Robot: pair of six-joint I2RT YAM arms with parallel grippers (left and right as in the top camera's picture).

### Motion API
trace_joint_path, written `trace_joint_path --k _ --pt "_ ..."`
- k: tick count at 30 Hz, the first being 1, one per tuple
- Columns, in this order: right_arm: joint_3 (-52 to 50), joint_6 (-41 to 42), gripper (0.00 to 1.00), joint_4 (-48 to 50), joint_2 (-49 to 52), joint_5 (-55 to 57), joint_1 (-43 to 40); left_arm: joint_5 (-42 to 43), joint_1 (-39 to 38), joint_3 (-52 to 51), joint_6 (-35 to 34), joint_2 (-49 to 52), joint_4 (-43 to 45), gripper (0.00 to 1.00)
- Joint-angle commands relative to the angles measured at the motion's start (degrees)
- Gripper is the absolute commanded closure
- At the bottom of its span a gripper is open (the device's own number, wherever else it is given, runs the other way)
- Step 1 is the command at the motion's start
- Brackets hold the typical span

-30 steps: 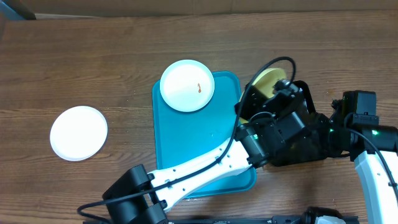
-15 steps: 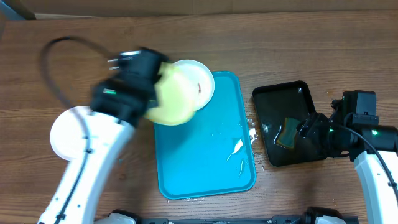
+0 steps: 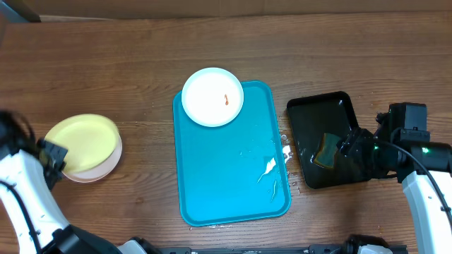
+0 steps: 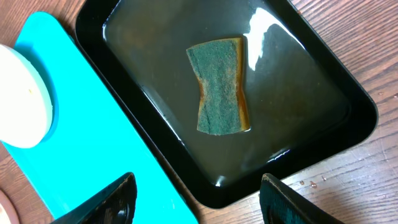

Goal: Clean dirty plates on tray and stack at the side
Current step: 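Carry the yellow plate left and stack it on the white plate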

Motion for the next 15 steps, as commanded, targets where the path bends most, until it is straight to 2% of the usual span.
trace_joint_path --k 1,2,3,4,5,8,11,13,15 --pt "0.9 -0.2 0.35 0.1 -0.3 0.1 0.0 4.5 4.3 -5.4 -0.8 -0.2 4.6 0.96" --pt "0.9 -0.2 0.35 0.1 -0.3 0.1 0.0 4.5 4.9 -6.3 -0.8 -0.2 5.7 0.89" --pt "0.9 -0.2 0.35 0.1 -0.3 0.1 0.0 4.5 5.0 -6.7 -0.8 -0.2 6.2 0.66" --pt "0.9 -0.2 0.35 0.1 -0.3 0.1 0.0 4.6 5.0 -6.7 -0.8 -0.2 6.3 0.53" --pt "0.9 -0.2 0.35 0.1 -0.3 0.1 0.0 5.2 4.9 -6.5 -0.8 -0.2 6.5 0.48" --pt "0.9 -0.2 0.35 0.2 -0.3 0.1 0.0 10.2 4.7 -5.0 0.6 -0.3 5.8 0.42" --pt "0.9 -0.4 0.35 0.2 -0.3 0.1 0.0 18.2 3.1 -1.7 5.0 -0.3 3.7 0.38" --pt "0.9 -0.4 0.35 0.2 -0.3 0.1 0.0 22.8 0.2 0.9 8.7 -0.3 2.4 0.36" --pt "0.9 -0.4 0.35 0.3 -0.3 0.1 0.0 23.8 -4.5 3.3 11.9 -0.3 1.1 0.34"
